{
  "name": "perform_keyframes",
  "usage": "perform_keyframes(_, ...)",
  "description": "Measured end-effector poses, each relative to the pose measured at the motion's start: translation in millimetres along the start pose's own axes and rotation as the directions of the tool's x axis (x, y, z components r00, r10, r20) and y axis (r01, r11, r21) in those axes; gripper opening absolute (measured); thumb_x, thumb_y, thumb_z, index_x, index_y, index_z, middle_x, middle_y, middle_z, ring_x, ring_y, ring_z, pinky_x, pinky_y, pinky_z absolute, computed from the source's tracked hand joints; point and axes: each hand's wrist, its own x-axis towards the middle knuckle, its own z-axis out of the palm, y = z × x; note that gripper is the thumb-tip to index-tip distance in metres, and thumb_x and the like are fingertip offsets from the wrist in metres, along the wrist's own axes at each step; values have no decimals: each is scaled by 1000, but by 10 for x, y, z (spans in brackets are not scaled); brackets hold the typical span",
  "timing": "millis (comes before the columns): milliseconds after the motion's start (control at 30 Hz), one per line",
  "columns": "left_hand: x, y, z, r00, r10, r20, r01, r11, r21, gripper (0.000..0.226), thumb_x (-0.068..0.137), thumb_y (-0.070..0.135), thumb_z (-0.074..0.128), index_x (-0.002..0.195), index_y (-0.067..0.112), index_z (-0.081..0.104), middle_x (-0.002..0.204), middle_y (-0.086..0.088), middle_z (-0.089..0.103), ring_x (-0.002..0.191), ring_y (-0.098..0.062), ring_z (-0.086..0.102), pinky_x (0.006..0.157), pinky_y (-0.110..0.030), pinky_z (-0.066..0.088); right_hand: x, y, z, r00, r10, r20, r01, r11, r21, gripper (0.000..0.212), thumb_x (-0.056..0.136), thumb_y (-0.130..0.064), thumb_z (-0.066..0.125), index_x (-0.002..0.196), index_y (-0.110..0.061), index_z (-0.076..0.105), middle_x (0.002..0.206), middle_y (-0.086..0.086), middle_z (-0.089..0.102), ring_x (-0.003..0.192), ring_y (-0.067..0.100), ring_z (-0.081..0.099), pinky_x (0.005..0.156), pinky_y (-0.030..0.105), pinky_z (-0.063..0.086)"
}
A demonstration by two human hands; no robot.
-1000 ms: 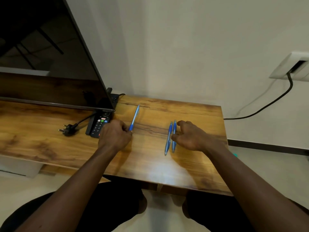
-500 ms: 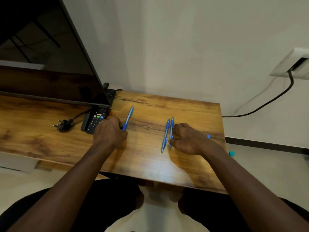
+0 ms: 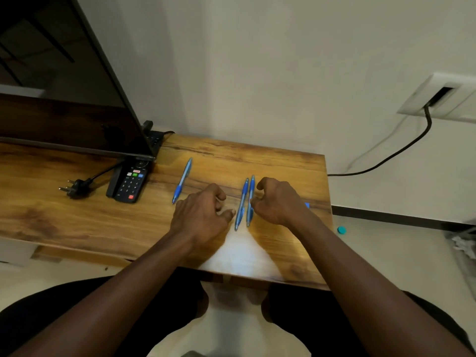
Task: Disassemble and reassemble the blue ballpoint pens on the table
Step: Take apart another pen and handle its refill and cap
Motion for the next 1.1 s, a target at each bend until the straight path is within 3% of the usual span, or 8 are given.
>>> perform_keyframes(333, -20, -65, 174, 998, 46, 45, -50, 995, 86, 46, 85, 53, 77, 121, 35, 55, 118, 12, 59, 105, -13, 60, 102, -43, 46, 87, -87, 186, 994, 91, -57, -92, 996, -11, 51, 81, -24, 83, 121, -14, 52, 106, 7, 62, 95, 24, 64, 78, 39, 59)
perform_keyframes(600, -30, -62, 91, 993, 68, 98, -75, 995, 65, 57, 85, 55, 75, 131, 33, 51, 125, 9, 62, 111, -15, 61, 102, -46, 48, 38, -161, 231, 987, 152, -57, -146, 984, 100, 61, 75, -19, 86, 120, -16, 45, 94, 6, 61, 83, 25, 69, 72, 43, 63)
perform_keyframes(667, -38, -37, 41, 993, 67, 98, -70, 997, 27, 61, 84, 54, 77, 135, 33, 50, 130, 9, 62, 114, -15, 62, 102, -47, 50, 26, -167, 172, 979, 200, -36, -187, 954, 234, 51, 76, -22, 84, 110, -17, 47, 94, 9, 66, 78, 26, 72, 71, 47, 63)
perform_keyframes(733, -39, -15, -9, 996, 66, 65, -62, 996, -57, 61, 84, 52, 79, 135, 36, 49, 130, 11, 61, 113, -13, 63, 100, -46, 54, 10, -180, 49, 967, 253, -18, -214, 852, 479, 33, 79, -18, 79, 99, -12, 53, 92, 14, 70, 72, 29, 75, 69, 48, 64)
perform_keyframes(867, -9, 71, -146, 992, 116, -59, -128, 950, -285, 51, 88, 49, 78, 132, 39, 53, 117, 17, 62, 95, -4, 67, 83, -35, 60, -99, -294, -256, 979, 195, 64, -150, 463, 874, 16, 90, -1, 65, 105, 1, 61, 91, 22, 68, 70, 31, 74, 74, 44, 64)
perform_keyframes(1000, -9, 253, -255, 968, 123, -218, -215, 856, -470, 38, 91, 40, 78, 126, 34, 64, 103, 16, 69, 78, -2, 69, 67, -18, 56, -207, -405, -456, 996, 82, 20, -35, 179, 983, 15, 92, 5, 62, 106, 0, 58, 97, 21, 67, 78, 29, 74, 76, 36, 61)
perform_keyframes(1100, 0, 428, -320, 948, 134, -290, -285, 766, -576, 30, 94, 28, 76, 123, 31, 69, 100, 14, 74, 83, -4, 73, 71, -23, 60, -255, -509, -580, 999, 37, -32, 30, 43, 999, 14, 94, 7, 56, 104, -1, 56, 84, 13, 69, 79, 28, 74, 78, 35, 61)
